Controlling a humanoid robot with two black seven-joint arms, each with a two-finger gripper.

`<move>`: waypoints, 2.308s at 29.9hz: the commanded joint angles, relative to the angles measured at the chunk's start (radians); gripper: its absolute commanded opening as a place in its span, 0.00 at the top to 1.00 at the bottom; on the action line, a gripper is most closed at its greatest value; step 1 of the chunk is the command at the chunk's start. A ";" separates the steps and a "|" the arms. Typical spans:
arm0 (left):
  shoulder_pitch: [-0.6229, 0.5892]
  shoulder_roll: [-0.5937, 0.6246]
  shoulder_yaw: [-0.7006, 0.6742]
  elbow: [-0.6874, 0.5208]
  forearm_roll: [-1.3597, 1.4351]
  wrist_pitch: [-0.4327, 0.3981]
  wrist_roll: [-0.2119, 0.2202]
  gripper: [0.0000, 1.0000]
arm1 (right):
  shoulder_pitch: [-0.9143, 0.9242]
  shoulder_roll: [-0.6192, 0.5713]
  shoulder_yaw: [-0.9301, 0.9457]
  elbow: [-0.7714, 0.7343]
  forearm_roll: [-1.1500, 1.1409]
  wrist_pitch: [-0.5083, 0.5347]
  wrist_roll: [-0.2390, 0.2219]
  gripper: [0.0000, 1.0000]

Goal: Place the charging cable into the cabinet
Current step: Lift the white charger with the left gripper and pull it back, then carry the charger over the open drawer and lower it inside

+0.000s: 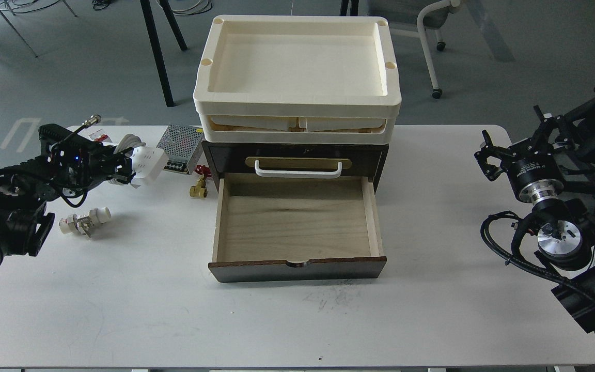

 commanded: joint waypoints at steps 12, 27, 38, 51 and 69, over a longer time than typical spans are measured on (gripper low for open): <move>-0.306 -0.083 0.024 0.557 -0.268 -0.210 0.000 1.00 | 0.000 0.000 -0.001 -0.001 0.000 0.000 0.000 0.00; -0.689 -0.326 0.051 0.773 -0.418 -0.708 0.000 1.00 | -0.002 0.000 -0.001 0.002 0.000 0.000 0.000 0.00; -0.854 0.106 0.050 -0.017 -0.472 -0.729 0.000 1.00 | -0.003 0.000 -0.002 0.002 0.000 0.000 0.000 0.00; -0.996 0.262 0.034 -0.774 -0.285 -0.707 0.000 1.00 | -0.002 0.000 -0.002 -0.002 0.000 0.000 0.000 0.00; -0.989 0.027 0.034 -1.411 -0.196 -0.635 0.000 1.00 | 0.001 -0.002 -0.001 -0.002 0.000 0.000 0.000 0.00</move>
